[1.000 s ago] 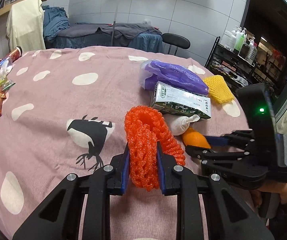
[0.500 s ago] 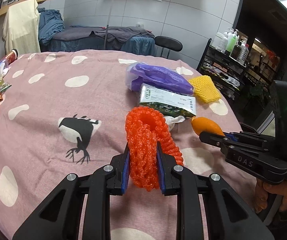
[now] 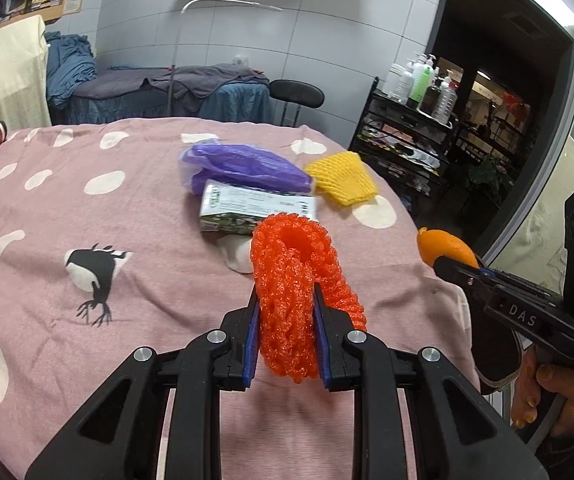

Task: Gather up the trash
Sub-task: 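Carry the orange peel over the bin and open the right tool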

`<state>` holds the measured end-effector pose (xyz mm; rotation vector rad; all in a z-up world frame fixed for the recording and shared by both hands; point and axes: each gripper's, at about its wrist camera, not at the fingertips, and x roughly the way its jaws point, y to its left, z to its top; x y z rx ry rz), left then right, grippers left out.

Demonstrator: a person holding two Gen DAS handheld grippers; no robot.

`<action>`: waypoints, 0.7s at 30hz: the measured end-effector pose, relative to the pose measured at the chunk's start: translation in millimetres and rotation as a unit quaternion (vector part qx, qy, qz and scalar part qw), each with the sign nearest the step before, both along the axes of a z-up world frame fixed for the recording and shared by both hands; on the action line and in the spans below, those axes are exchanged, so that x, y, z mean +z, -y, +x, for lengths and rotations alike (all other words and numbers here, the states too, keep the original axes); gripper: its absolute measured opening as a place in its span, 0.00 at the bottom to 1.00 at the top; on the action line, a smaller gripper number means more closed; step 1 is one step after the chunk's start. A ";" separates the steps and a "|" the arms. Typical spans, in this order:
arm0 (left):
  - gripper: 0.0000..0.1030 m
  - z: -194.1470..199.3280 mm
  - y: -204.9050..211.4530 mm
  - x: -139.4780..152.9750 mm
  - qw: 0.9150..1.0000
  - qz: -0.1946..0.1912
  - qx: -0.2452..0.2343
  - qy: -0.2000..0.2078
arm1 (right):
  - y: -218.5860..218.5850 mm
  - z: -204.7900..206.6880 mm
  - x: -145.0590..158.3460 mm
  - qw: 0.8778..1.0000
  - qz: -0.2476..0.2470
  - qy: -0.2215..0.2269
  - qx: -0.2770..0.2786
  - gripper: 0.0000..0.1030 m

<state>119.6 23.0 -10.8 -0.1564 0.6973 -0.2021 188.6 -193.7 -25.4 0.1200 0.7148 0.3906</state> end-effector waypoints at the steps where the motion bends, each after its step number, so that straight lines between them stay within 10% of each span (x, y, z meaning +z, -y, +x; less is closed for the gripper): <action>1: 0.22 0.1 3.6 0.3 1.000 0.000 -0.004 0.001 | 8.3 -2.6 0.8 1.000 0.002 0.003 -0.009 0.13; 21: 0.22 4.1 100.5 2.7 0.993 0.016 -0.115 0.005 | 138.3 -26.2 -17.6 0.986 0.007 -0.009 -0.168 0.13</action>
